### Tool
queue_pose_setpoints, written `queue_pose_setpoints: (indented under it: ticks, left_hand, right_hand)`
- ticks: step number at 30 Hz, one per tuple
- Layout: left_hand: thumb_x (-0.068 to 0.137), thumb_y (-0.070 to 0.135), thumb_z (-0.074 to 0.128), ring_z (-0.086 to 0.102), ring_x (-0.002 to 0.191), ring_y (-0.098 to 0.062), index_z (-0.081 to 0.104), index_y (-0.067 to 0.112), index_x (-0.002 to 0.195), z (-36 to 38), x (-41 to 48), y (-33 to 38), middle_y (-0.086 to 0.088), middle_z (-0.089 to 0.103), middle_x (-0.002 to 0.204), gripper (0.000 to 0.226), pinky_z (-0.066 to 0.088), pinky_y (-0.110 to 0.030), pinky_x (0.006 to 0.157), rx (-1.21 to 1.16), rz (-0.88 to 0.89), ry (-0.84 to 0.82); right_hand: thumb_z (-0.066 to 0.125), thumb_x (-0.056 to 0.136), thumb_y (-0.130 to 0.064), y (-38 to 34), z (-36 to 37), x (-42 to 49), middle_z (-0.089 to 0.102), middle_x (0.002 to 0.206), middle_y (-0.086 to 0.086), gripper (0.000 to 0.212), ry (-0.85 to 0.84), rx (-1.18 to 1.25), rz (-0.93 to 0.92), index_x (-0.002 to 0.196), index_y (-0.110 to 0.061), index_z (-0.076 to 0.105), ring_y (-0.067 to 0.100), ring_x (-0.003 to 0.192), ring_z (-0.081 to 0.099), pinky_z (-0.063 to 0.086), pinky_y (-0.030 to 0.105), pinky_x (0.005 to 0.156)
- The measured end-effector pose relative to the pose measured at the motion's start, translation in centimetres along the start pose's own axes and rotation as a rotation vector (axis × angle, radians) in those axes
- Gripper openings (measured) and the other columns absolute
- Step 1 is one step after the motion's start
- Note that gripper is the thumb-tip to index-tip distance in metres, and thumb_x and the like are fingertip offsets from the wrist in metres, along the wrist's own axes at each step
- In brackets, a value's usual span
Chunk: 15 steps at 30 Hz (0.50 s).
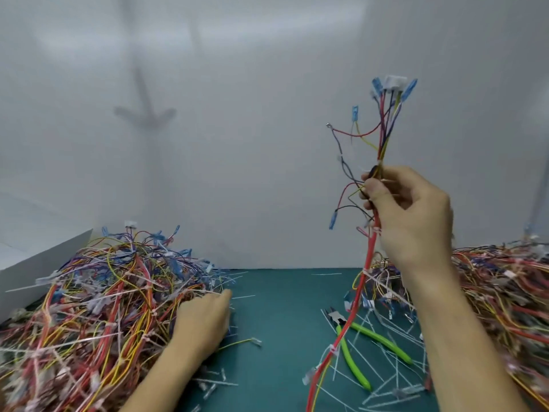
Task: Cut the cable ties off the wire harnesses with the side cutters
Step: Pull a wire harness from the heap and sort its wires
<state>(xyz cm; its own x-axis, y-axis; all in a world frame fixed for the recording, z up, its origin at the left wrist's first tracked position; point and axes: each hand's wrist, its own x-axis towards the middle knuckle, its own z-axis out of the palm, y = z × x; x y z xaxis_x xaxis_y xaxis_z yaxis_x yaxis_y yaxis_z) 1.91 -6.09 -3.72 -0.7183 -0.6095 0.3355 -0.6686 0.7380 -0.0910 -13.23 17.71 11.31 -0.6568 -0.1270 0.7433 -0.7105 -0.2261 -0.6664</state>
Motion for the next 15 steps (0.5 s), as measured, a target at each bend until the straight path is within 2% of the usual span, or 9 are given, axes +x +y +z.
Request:
queue_pose_setpoints:
  ticks: [2, 4, 6, 9, 10, 12, 15]
  left_hand:
    - [0.096, 0.03, 0.042, 0.069, 0.096, -0.028, 0.053, 0.022, 0.107, -1.1, -0.4, 2.3, -0.002, 0.071, 0.104, 0.018, 0.047, -0.034, 0.068, 0.102, 0.009, 0.019]
    - [0.097, 0.033, 0.039, 0.069, 0.092, -0.027, 0.056, 0.022, 0.105, -2.4, -0.4, 4.5, -0.002, 0.071, 0.099, 0.021, 0.042, -0.033, 0.064, 0.023, -0.002, 0.096]
    - [0.099, 0.037, 0.039, 0.069, 0.087, -0.024, 0.061, 0.024, 0.101, -4.6, 0.0, 6.3, 0.001, 0.073, 0.094, 0.025, 0.048, -0.031, 0.068, -0.311, -0.027, 0.234]
    - [0.099, 0.026, 0.049, 0.072, 0.078, -0.008, 0.069, 0.025, 0.095, -10.1, 0.4, 8.5, 0.011, 0.075, 0.084, 0.02, 0.058, -0.039, 0.076, -1.099, -0.043, 0.377]
    - [0.098, 0.023, 0.051, 0.072, 0.079, -0.005, 0.07, 0.025, 0.094, -12.0, 0.5, 8.8, 0.012, 0.075, 0.082, 0.019, 0.059, -0.041, 0.077, -1.269, -0.042, 0.444]
    - [0.092, 0.026, 0.056, 0.072, 0.083, -0.007, 0.072, 0.027, 0.091, -15.3, 0.6, 8.9, 0.011, 0.075, 0.084, 0.015, 0.06, -0.042, 0.078, -1.433, -0.02, 0.561]
    - [0.081, 0.033, 0.064, 0.068, 0.079, -0.011, 0.074, 0.028, 0.082, -18.1, 0.4, 8.4, 0.011, 0.072, 0.079, 0.011, 0.059, -0.043, 0.077, -1.467, 0.001, 0.648]
  right_hand:
    - [0.066, 0.095, -0.021, -0.1, 0.3, -0.1, 0.074, 0.081, -0.009, 0.015, -0.049, 0.01, 0.015, 0.091, -0.035, 0.071, 0.008, 0.077, 0.069, 0.052, 0.017, 0.056]
    - [0.067, 0.094, -0.02, -0.1, 0.7, -0.3, 0.075, 0.081, -0.007, 0.016, -0.105, 0.052, 0.061, 0.09, -0.034, 0.073, 0.009, 0.08, 0.071, 0.056, 0.022, 0.057]
    - [0.067, 0.093, -0.016, -0.2, 1.3, -0.7, 0.076, 0.08, -0.003, 0.015, -0.163, 0.145, 0.139, 0.091, -0.029, 0.075, 0.009, 0.079, 0.072, 0.06, 0.029, 0.058]
    - [0.067, 0.093, -0.01, -0.3, 2.0, -1.0, 0.076, 0.078, 0.0, 0.016, -0.229, 0.221, 0.182, 0.091, -0.023, 0.075, 0.007, 0.076, 0.073, 0.056, 0.017, 0.061]
    - [0.066, 0.093, -0.009, -0.4, 2.1, -1.0, 0.077, 0.078, 0.0, 0.017, -0.253, 0.216, 0.171, 0.092, -0.023, 0.075, 0.007, 0.077, 0.073, 0.056, 0.017, 0.066]
    - [0.064, 0.094, -0.007, -0.5, 2.3, -1.1, 0.077, 0.08, 0.0, 0.019, -0.296, 0.239, 0.166, 0.092, -0.022, 0.075, 0.007, 0.08, 0.073, 0.055, 0.016, 0.076]
    - [0.061, 0.095, -0.004, -0.9, 2.5, -1.3, 0.078, 0.085, -0.001, 0.022, -0.367, 0.298, 0.179, 0.093, -0.021, 0.074, 0.002, 0.08, 0.072, 0.05, 0.009, 0.075]
